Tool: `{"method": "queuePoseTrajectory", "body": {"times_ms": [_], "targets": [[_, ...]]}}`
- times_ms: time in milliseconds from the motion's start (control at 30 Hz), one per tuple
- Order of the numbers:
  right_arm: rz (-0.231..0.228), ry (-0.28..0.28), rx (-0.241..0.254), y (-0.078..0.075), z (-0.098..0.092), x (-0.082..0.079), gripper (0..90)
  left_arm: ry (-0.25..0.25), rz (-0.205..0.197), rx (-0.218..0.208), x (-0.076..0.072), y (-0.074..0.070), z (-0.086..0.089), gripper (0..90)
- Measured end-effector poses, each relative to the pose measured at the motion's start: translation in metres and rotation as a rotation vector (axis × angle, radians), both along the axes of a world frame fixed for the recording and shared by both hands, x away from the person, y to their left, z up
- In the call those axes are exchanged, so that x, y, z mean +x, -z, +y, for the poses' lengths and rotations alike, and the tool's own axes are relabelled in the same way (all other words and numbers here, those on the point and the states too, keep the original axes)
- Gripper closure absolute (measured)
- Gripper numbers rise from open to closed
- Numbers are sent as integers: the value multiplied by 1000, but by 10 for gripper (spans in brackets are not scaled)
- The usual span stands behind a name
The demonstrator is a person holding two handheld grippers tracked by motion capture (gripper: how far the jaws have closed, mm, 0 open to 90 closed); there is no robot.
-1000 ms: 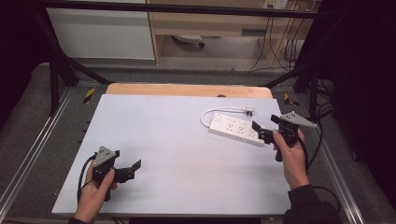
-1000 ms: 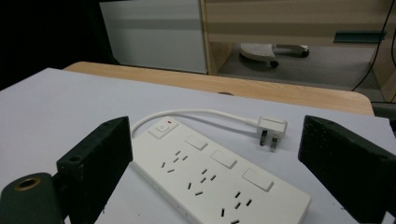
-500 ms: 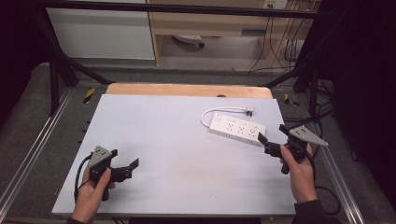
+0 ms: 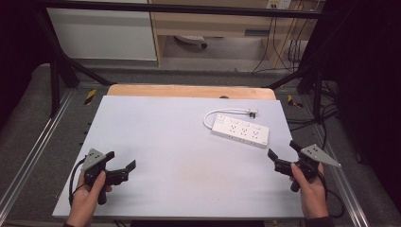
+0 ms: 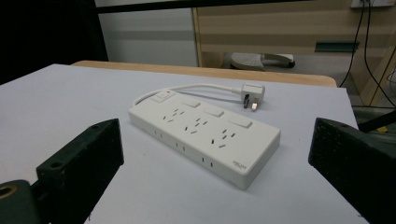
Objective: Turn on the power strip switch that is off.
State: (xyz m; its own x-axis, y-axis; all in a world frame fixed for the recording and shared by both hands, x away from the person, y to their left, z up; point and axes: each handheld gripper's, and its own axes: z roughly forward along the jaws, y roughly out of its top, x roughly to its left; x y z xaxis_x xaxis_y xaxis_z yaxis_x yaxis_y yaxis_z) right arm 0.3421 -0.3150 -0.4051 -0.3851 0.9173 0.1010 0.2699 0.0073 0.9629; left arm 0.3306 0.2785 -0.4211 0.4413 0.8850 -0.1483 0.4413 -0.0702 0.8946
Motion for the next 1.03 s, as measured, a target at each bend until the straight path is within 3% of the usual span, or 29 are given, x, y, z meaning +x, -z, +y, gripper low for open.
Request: {"method": "queuePoseTrajectory", "body": {"times_ms": [233, 433, 633, 867, 1033], "targets": [[12, -20, -7, 6, 2, -13, 38, 21, 2, 16, 0, 2, -4, 57], [58, -75, -54, 20, 14, -16, 37, 24, 6, 16, 0, 2, -5, 57], [100, -118, -81, 29, 24, -11, 35, 24, 7, 17, 0, 3, -5, 57], [186, -148, -131, 41, 41, 3, 35, 29, 17, 23, 1, 4, -7, 57], [224, -129, -185, 43, 51, 15, 41, 33, 17, 27, 1, 4, -8, 57]]}}
